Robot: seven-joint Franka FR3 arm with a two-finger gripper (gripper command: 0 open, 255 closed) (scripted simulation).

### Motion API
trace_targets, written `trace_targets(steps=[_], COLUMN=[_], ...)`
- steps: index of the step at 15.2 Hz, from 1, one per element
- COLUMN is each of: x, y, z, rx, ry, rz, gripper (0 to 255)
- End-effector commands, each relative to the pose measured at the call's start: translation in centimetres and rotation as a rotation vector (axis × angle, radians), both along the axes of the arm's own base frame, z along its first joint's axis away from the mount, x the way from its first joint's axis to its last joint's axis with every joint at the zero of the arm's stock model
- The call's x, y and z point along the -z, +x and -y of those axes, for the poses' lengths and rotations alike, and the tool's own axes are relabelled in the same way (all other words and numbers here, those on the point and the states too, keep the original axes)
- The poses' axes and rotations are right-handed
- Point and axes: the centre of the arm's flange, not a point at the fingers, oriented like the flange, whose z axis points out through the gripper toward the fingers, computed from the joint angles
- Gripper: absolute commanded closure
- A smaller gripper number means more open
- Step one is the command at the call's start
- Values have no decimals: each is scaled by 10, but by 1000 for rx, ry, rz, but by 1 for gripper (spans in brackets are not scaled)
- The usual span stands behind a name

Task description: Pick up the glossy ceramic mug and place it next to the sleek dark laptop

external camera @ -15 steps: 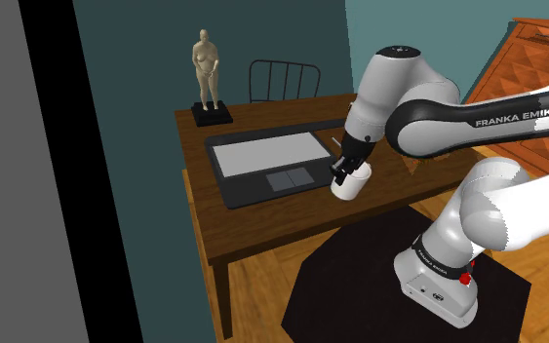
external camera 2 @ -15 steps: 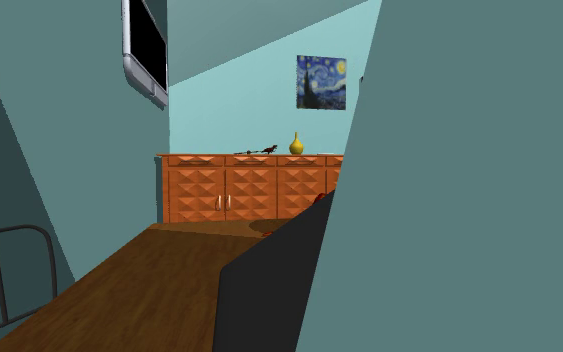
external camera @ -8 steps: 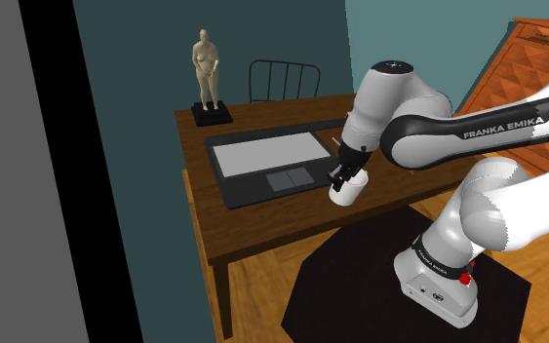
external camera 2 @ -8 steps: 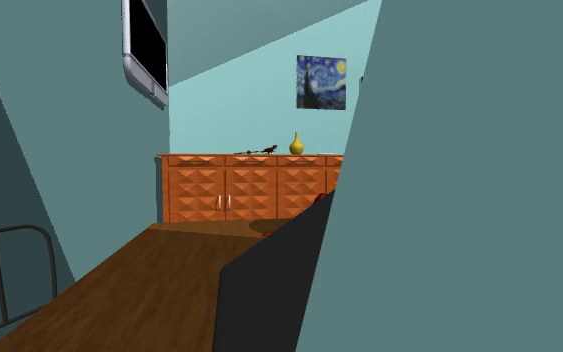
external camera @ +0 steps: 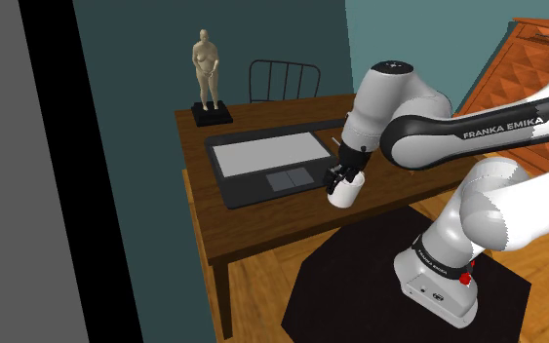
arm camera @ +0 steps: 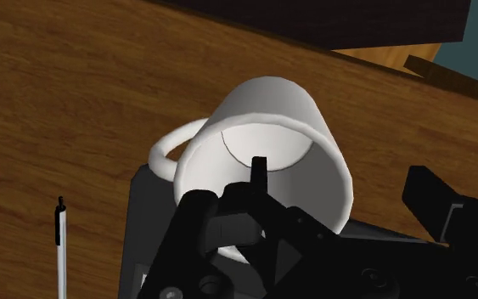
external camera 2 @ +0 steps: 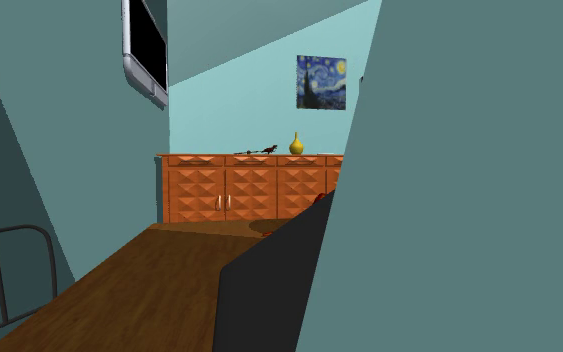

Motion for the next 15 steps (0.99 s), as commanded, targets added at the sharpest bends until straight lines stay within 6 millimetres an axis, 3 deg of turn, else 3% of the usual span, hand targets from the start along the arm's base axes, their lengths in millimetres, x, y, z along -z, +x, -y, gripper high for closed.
trace_targets(steps=[1, 3, 7, 15], x=[0, 0, -50, -50], y=[0, 0, -4, -4], z=[0, 0, -3, -3], rx=[0, 0, 0, 0], ry=[0, 0, 0, 0], rz=[0, 0, 0, 0], gripper=[0, 0, 0, 0])
